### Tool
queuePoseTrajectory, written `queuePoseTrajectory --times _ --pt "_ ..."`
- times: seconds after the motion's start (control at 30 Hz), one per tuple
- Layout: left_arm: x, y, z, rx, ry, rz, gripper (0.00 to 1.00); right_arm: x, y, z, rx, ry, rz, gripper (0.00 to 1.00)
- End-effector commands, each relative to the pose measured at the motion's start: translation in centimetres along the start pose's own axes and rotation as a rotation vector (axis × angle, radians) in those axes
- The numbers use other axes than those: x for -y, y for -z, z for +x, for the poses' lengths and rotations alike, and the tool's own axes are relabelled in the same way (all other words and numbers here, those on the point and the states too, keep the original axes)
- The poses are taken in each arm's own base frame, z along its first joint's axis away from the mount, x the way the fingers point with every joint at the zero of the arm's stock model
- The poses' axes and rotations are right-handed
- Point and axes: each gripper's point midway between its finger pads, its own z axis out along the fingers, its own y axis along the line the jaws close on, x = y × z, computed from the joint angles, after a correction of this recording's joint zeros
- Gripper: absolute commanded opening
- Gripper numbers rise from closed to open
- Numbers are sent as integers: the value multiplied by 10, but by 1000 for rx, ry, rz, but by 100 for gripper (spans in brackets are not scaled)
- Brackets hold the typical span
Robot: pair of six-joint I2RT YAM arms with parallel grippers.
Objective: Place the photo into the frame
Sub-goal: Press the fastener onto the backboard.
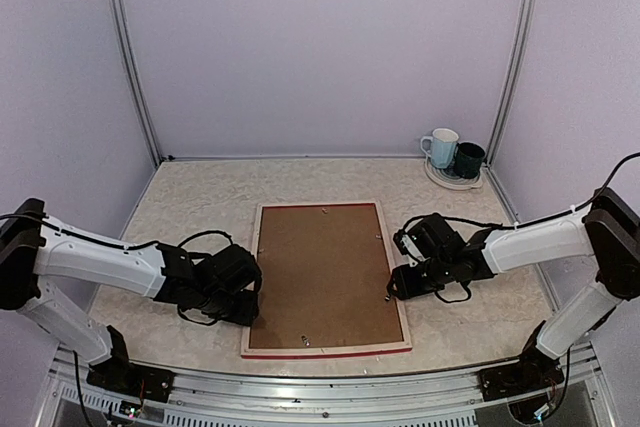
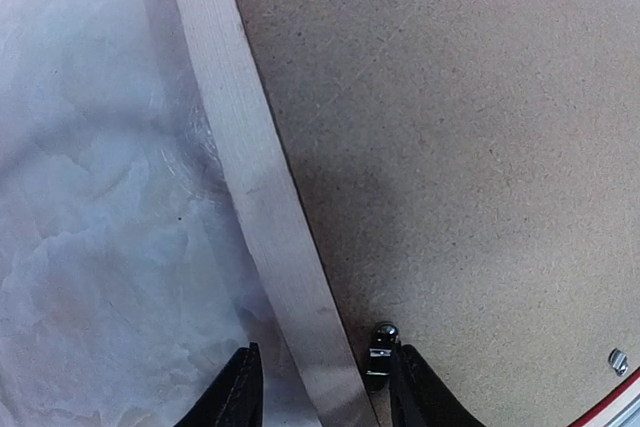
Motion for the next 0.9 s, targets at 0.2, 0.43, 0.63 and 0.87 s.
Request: queuePoseTrajectory --times 0.2,0.43,0.63,0.87 --pt "0 -7 8 -27 -17 -18 35 2 -2 5 -5 1 13 44" --pt "-2 -14 19 -57 -40 -43 29 1 -2 4 -3 1 12 43" --pt "-8 -15 22 -57 -40 -72 19 2 -3 5 -7 4 14 43" --pt "-10 -13 19 -37 -34 -99 12 2 -5 6 -11 6 16 43"
